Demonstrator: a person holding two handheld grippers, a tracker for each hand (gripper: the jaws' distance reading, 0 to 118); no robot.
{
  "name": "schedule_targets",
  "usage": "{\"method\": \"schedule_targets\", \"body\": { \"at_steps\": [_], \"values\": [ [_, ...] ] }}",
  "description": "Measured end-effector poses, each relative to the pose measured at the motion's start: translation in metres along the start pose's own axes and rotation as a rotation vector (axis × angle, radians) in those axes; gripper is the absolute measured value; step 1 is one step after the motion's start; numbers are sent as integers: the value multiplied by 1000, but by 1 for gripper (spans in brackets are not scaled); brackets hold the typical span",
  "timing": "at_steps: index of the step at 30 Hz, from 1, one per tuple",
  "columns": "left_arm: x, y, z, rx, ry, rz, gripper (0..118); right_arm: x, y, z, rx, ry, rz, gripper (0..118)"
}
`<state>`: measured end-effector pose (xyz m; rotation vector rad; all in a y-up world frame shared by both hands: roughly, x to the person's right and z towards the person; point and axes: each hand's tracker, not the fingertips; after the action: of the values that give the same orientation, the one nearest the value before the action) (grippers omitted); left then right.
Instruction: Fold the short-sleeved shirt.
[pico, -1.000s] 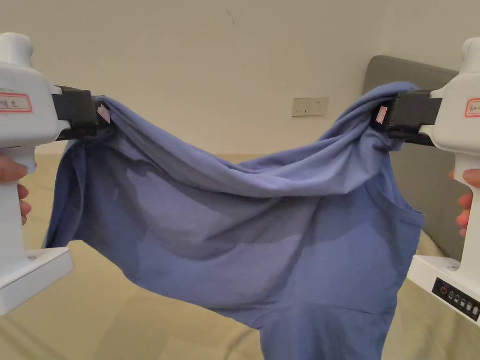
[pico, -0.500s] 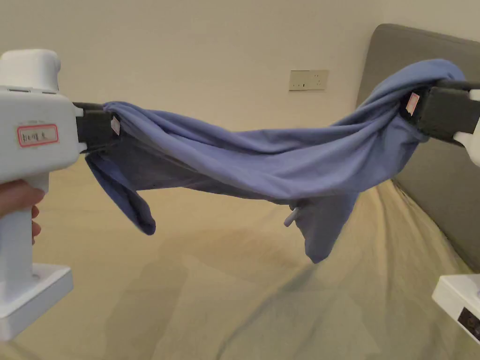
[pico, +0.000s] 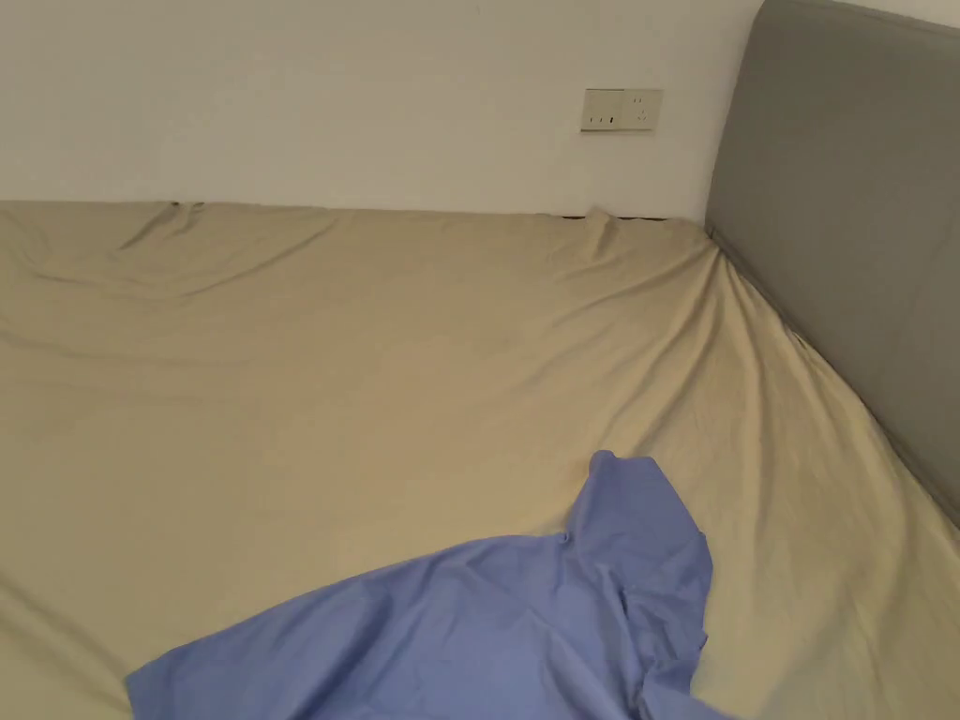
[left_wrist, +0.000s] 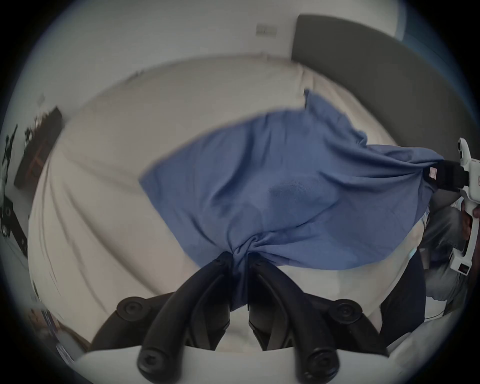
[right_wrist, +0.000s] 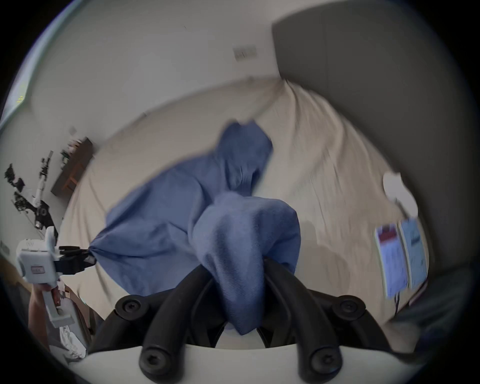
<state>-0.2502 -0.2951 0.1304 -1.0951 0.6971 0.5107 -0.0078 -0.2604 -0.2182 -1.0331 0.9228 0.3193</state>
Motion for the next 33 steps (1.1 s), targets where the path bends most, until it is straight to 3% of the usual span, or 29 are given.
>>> {"method": "schedule_targets", "body": {
  "at_steps": [4, 7, 8, 9, 10, 11, 12, 13, 16, 18, 23, 26, 27, 28, 29, 30, 31, 33],
  "values": [
    [-8, -41, -28, -49, 58, 55, 10, 21, -35, -35, -129, -92, -14, 16],
    [-10, -50, -37, -56, 35, 84, 11, 32, -49, -55, -188, -96, -17, 17],
    [-10, -52, -36, -33, 33, 103, 13, 33, -52, -56, -175, -100, -16, 22],
    [-11, -50, -33, -32, 30, 113, 18, 33, -53, -55, -176, -102, -5, 35],
    [-13, -48, -29, -35, 22, 132, 42, 31, -52, -51, -181, -108, 7, 71],
    [-14, -46, -18, -32, 11, 152, 78, 29, -50, -43, -175, -127, 24, 99],
    [-17, -46, -6, -14, -3, 175, 104, 30, -48, -30, -128, -124, 50, 116],
    [-19, -46, 8, 16, -17, 196, 111, 29, -47, -14, -65, -112, 78, 118],
    [-32, -51, 72, 273, -62, 262, 112, 18, -32, 52, 238, -81, 150, 118],
    [-33, -47, 117, 472, -54, 294, 117, 8, -13, 89, 393, -63, 151, 118],
    [-8, -31, 198, 838, -28, 323, 118, -25, 19, 135, 613, 38, 127, 118],
    [6, -37, 216, 919, 5, 309, 118, -42, 24, 146, 668, 64, 142, 117],
    [7, -43, 215, 948, 21, 311, 117, -46, 20, 150, 721, 83, 140, 110],
    [8, -49, 216, 973, 23, 315, 90, -49, 17, 154, 753, 93, 133, 80],
    [11, -54, 215, 988, 47, 342, 48, -54, 14, 156, 775, 101, 137, 39],
    [12, -58, 212, 973, 76, 366, 2, -58, 12, 156, 801, 78, 118, 6],
    [10, -66, 207, 971, 109, 398, 0, -59, 10, 155, 832, 40, 106, 5],
    [2, -75, 205, 944, 55, 411, 0, -60, 10, 158, 818, 114, 118, 5]
  ]
}}
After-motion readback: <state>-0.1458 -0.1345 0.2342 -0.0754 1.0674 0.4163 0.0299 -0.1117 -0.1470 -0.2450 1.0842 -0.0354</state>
